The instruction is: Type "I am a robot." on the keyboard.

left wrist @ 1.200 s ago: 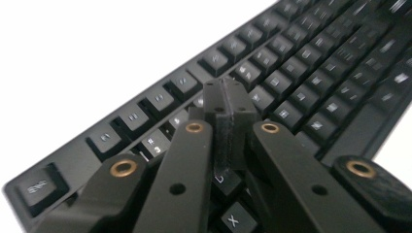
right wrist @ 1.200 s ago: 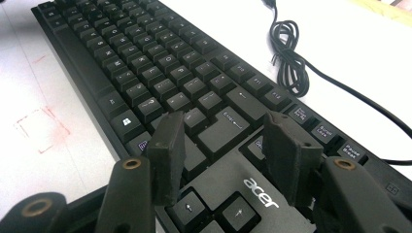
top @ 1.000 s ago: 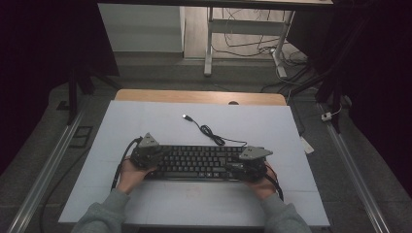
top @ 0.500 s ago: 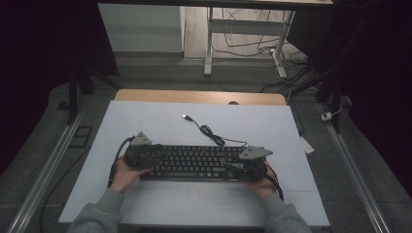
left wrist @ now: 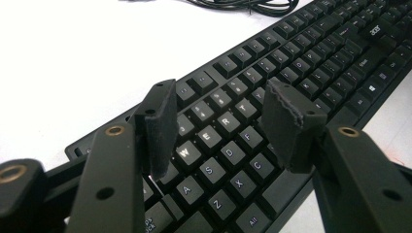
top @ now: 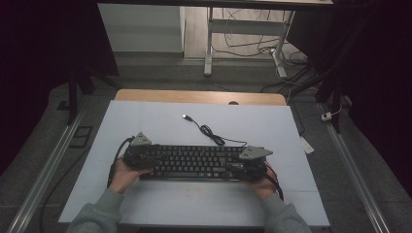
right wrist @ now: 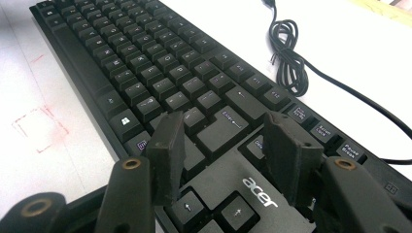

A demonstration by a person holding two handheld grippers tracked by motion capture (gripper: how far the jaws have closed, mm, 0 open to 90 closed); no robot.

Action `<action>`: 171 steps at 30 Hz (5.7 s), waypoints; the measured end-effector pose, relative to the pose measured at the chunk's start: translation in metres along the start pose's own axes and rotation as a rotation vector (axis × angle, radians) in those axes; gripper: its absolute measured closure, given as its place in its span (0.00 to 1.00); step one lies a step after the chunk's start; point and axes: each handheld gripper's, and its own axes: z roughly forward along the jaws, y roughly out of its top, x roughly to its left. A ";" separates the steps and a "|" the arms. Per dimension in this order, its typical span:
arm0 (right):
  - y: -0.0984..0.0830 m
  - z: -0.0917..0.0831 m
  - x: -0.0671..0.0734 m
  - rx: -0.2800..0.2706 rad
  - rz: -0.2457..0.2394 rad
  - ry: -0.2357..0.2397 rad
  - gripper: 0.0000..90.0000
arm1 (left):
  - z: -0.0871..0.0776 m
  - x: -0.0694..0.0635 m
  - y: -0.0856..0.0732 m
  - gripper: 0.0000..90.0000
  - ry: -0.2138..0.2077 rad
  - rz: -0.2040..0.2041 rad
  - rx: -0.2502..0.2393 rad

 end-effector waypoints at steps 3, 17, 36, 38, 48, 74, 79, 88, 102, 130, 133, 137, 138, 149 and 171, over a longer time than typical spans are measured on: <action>0.000 0.000 0.000 -0.001 -0.001 0.000 0.56 | 0.000 0.000 0.000 0.52 0.000 0.002 0.003; 0.003 -0.001 0.002 -0.025 -0.001 0.012 0.56 | 0.002 -0.001 0.000 0.51 0.003 0.004 0.012; 0.027 0.013 0.014 -0.062 0.024 0.065 0.70 | 0.006 -0.002 -0.001 0.49 0.000 0.009 0.031; 0.030 0.016 0.015 -0.051 0.023 0.075 0.77 | 0.006 -0.002 -0.001 0.49 0.000 0.009 0.030; 0.041 0.036 0.023 0.011 0.001 0.136 1.00 | 0.006 -0.002 -0.001 0.49 0.001 0.010 0.033; 0.058 0.092 0.033 0.114 -0.041 0.088 0.99 | 0.007 -0.003 -0.001 0.48 -0.001 0.017 0.033; 0.058 0.096 0.033 0.122 -0.045 0.084 0.99 | 0.007 -0.003 -0.001 0.48 0.000 0.017 0.034; 0.056 0.098 0.033 0.138 -0.039 0.076 1.00 | 0.007 -0.003 -0.001 0.48 0.003 0.024 0.037; 0.052 0.066 0.023 0.062 -0.019 0.059 1.00 | 0.005 -0.001 -0.001 0.47 0.011 0.019 0.026; 0.010 0.003 -0.006 0.017 0.050 0.021 0.60 | 0.005 0.001 -0.002 0.44 0.015 0.012 0.032; 0.010 0.003 -0.006 0.018 0.050 0.016 0.60 | 0.005 0.000 -0.002 0.44 0.011 0.008 0.036; 0.010 0.004 -0.006 0.018 0.049 0.021 0.59 | 0.006 -0.001 -0.002 0.43 0.005 0.014 0.046; 0.010 0.004 -0.005 0.019 0.048 0.022 0.59 | 0.007 -0.001 -0.002 0.43 0.005 0.016 0.049; 0.010 0.005 -0.005 0.033 0.044 0.006 0.58 | 0.009 -0.021 0.005 0.40 -0.055 0.055 0.066; 0.010 0.008 -0.003 0.042 0.041 0.014 0.58 | 0.033 -0.050 0.005 0.84 -0.135 0.170 0.097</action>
